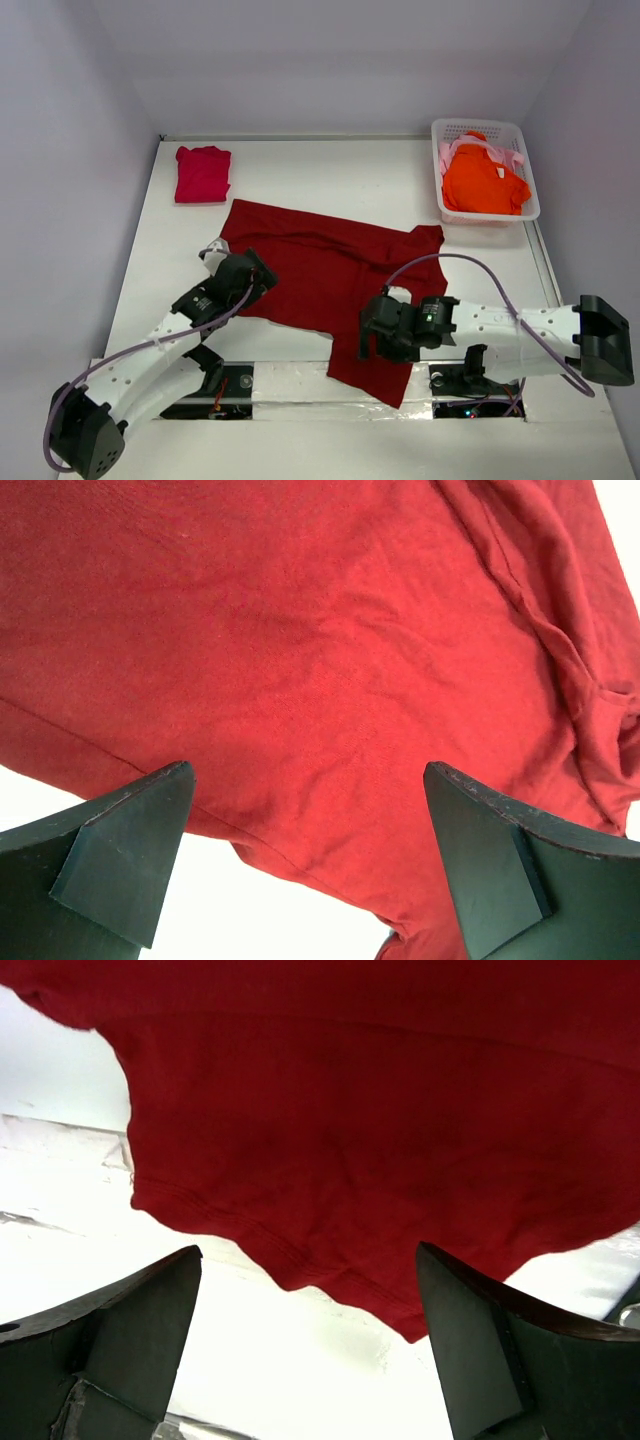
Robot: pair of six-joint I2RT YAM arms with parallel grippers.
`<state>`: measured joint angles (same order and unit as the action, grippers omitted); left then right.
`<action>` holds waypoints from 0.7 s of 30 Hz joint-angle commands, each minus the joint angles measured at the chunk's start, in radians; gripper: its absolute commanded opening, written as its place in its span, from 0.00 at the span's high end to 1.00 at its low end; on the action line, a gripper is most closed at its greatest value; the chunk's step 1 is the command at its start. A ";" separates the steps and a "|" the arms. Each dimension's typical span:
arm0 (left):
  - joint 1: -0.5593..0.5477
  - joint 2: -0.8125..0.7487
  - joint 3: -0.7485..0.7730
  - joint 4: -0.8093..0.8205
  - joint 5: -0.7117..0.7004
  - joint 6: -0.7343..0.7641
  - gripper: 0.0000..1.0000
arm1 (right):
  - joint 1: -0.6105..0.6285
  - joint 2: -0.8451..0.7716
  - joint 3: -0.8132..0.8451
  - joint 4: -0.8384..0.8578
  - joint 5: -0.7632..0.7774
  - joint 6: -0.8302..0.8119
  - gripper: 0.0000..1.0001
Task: Fold and stack the t-shirts
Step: Fold the tshirt
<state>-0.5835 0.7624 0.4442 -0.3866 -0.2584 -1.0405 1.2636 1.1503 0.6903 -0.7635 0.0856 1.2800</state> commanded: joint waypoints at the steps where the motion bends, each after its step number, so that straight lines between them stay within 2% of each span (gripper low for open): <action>1: -0.004 0.026 0.004 0.038 -0.032 -0.013 0.01 | 0.043 0.023 0.021 0.038 -0.007 0.033 0.07; 10: -0.024 0.081 -0.030 0.091 0.027 0.013 0.01 | 0.115 0.124 0.084 0.023 -0.010 0.044 0.06; 21: -0.024 0.113 -0.076 0.143 0.016 0.033 0.01 | 0.172 0.218 0.135 0.023 -0.012 0.050 0.06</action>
<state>-0.6033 0.8570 0.3904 -0.2829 -0.2394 -1.0241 1.4227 1.3624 0.7769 -0.7486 0.0635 1.3102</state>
